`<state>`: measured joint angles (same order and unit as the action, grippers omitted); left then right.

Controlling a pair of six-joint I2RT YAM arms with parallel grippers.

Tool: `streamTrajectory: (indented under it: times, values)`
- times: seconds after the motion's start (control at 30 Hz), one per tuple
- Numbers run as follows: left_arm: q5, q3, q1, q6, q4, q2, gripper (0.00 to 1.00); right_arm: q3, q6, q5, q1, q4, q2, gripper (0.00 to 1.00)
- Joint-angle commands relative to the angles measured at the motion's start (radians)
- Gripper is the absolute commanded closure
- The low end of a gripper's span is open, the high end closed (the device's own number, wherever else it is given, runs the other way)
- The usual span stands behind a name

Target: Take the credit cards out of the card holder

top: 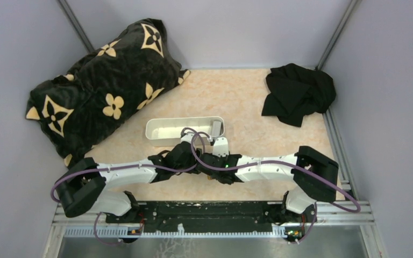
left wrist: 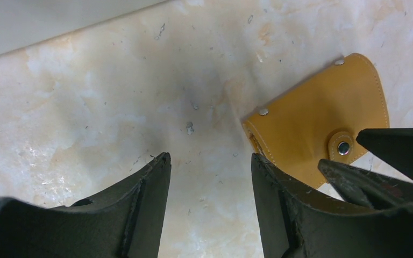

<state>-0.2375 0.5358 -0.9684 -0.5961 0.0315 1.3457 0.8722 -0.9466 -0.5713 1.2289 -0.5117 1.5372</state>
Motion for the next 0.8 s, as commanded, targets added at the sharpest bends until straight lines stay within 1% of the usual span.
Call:
streamTrajectory:
  times: [0.0, 0.2, 0.4, 0.43, 0.47, 0.53, 0.6, 0.77]
  values:
    - [0.015, -0.024, 0.002, -0.011, 0.016, -0.011, 0.37, 0.006, -0.032, -0.034, 0.010, 0.010, 0.004, 0.61]
    - [0.015, -0.026, 0.002, -0.006, 0.012, -0.004, 0.37, -0.025, -0.046, 0.005, 0.007, 0.050, 0.032, 0.67]
    - [0.013, -0.023, 0.002, -0.003, 0.014, 0.003, 0.37, -0.043, -0.042, 0.028, 0.008, 0.046, 0.066, 0.69]
    - [0.013, -0.021, 0.002, -0.001, 0.014, 0.007, 0.37, -0.047, -0.043, 0.031, 0.007, 0.048, 0.068, 0.70]
    - [0.014, -0.019, 0.002, -0.001, 0.014, 0.009, 0.37, -0.052, -0.044, 0.033, 0.007, 0.051, 0.068, 0.74]
    - [0.015, -0.016, 0.002, 0.000, 0.013, 0.013, 0.37, -0.062, -0.048, 0.036, 0.006, 0.056, 0.068, 0.88]
    - [0.016, -0.016, 0.002, -0.002, 0.016, 0.015, 0.37, -0.066, -0.052, 0.036, 0.006, 0.049, 0.071, 1.00]
    - [0.021, -0.013, 0.001, 0.003, 0.017, 0.020, 0.37, -0.100, -0.058, 0.053, -0.001, 0.078, 0.043, 1.00]
